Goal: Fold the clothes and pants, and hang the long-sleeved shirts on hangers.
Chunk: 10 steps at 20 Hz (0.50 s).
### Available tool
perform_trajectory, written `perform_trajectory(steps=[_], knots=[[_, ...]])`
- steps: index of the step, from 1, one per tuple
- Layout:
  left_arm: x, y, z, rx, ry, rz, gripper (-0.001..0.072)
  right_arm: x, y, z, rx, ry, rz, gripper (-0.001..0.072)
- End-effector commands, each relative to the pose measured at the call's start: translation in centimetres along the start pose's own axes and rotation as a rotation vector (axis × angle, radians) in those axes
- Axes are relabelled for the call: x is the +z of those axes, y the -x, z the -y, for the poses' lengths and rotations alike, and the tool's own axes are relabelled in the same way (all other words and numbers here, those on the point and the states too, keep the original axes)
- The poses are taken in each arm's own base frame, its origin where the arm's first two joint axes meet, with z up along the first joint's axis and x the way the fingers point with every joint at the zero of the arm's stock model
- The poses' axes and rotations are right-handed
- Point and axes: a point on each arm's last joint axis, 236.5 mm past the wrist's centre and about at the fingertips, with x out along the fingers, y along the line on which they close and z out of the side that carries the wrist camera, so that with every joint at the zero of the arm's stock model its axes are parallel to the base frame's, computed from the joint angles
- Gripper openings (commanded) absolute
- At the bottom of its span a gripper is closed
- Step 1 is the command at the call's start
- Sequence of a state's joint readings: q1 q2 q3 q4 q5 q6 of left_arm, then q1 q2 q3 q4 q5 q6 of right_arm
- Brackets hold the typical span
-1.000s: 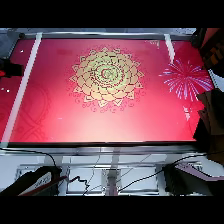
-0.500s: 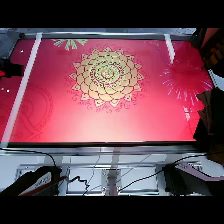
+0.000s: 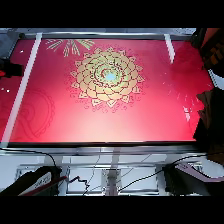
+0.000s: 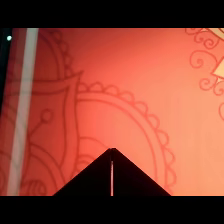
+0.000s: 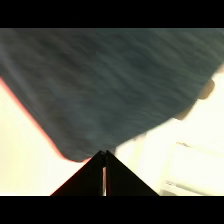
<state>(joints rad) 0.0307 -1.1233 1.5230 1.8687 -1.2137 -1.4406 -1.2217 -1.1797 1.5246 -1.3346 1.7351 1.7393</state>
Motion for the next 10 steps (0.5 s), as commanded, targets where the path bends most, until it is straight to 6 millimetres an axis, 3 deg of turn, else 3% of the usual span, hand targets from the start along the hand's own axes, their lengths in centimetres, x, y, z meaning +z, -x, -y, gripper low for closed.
perform_trajectory(steps=[1,3,6,7,10], knots=[[0.0,0.0,0.0,0.000,0.000,0.000,0.0028,-0.9,-1.0,-7.2,0.136,0.163,-0.001,0.0038],[0.0,0.0,0.0,0.000,0.000,-0.001,0.0028,-3.2,-2.2,-11.5,0.104,0.381,-0.007,0.0038],[0.0,0.0,0.0,0.001,0.000,0.000,0.0028,-8.2,-3.0,-19.6,0.155,0.950,0.055,0.0039],[0.0,0.0,0.0,0.000,0.000,-0.001,0.0028,-9.5,-3.1,-21.7,0.169,1.066,0.088,0.0038],[0.0,0.0,0.0,0.001,0.000,0.000,0.0028,-10.6,-2.6,-26.3,0.197,1.089,0.230,0.0038]])
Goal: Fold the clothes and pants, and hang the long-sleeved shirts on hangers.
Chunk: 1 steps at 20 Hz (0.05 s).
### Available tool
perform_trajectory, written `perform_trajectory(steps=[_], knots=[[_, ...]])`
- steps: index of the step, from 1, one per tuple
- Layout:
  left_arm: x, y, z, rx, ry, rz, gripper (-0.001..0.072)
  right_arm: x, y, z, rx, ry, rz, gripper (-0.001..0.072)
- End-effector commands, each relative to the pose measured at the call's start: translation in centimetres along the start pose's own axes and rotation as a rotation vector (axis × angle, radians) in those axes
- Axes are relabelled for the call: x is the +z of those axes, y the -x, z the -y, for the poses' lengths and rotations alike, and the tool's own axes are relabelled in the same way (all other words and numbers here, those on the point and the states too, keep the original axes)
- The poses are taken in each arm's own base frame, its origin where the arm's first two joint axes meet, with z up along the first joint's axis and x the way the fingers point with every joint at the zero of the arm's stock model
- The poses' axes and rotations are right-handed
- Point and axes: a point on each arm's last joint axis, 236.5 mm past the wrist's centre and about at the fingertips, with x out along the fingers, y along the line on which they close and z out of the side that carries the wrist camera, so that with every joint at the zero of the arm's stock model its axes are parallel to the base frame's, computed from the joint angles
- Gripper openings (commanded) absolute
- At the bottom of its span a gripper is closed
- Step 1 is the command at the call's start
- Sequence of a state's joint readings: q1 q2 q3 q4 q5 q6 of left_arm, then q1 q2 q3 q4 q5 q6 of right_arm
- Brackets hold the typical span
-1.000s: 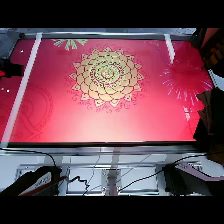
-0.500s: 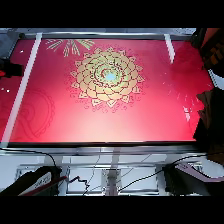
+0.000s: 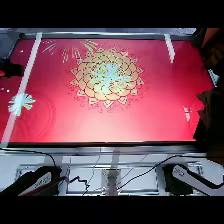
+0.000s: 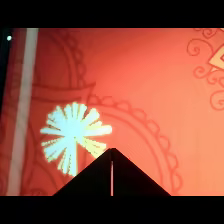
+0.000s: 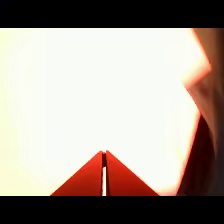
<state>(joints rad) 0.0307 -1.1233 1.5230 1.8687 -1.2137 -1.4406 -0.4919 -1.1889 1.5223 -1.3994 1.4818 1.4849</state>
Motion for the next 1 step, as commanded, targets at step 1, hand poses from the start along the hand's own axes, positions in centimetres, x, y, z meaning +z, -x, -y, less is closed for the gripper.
perform_trajectory(steps=[1], knots=[[-0.01,-0.03,-0.01,0.000,0.000,-0.001,0.0028,3.56,-0.45,-5.32,-0.009,0.164,0.154,0.0039]])
